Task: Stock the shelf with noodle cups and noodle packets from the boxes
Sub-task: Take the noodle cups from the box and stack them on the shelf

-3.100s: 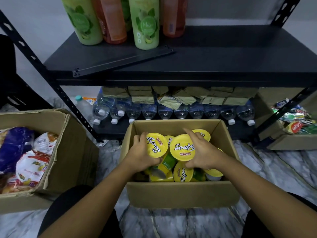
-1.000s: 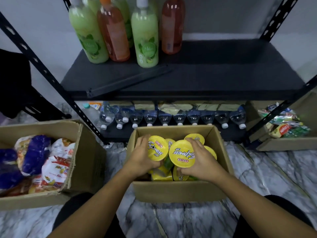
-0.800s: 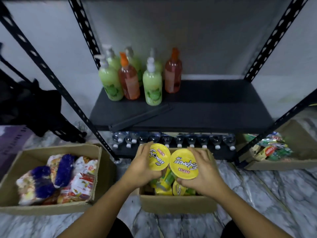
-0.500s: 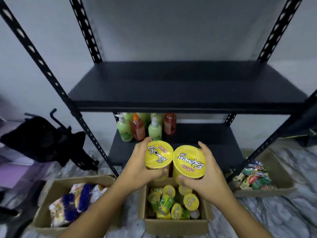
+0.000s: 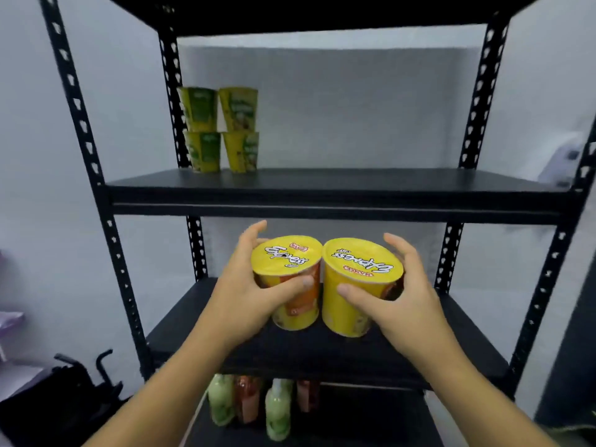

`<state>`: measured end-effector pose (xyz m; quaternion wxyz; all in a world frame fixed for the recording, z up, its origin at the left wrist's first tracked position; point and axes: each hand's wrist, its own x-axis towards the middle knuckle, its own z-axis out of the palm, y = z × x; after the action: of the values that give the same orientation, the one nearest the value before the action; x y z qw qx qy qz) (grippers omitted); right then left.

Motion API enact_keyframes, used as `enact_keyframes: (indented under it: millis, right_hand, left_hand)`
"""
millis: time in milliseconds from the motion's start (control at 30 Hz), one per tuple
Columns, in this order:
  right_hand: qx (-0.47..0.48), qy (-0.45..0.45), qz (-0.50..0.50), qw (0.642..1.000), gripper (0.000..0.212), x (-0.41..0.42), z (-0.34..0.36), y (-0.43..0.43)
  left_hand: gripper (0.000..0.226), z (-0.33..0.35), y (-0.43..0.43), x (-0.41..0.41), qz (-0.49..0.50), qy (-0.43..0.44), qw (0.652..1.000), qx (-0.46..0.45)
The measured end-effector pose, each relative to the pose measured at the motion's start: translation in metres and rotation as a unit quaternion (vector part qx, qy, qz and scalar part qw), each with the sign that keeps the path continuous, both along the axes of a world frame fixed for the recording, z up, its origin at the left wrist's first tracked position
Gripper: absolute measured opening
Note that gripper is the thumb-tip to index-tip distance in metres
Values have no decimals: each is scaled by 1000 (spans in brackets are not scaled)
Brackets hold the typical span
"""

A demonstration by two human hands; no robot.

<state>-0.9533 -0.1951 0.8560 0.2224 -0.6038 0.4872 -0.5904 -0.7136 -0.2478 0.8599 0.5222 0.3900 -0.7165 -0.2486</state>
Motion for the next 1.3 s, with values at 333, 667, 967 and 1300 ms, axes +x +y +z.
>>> enact_keyframes:
  millis: [333,667,967,1300]
  right_hand:
    - [-81,6,0,997,91,-5,138,-57]
    - [-15,41,-30,999,88,9,200,-152]
    - [19,83,-67,994,107,0,202,-209]
    - [86,114,-53,988,132,-15,190,-229]
  left_hand:
    - [105,138,-37,-15,66,15,993,-93]
    - [109,203,-133,-15,102,-50,993,-41]
    - [111,204,-204,-23,64,-54,996,18]
    - [116,197,-226,-18,33,-101,992,66]
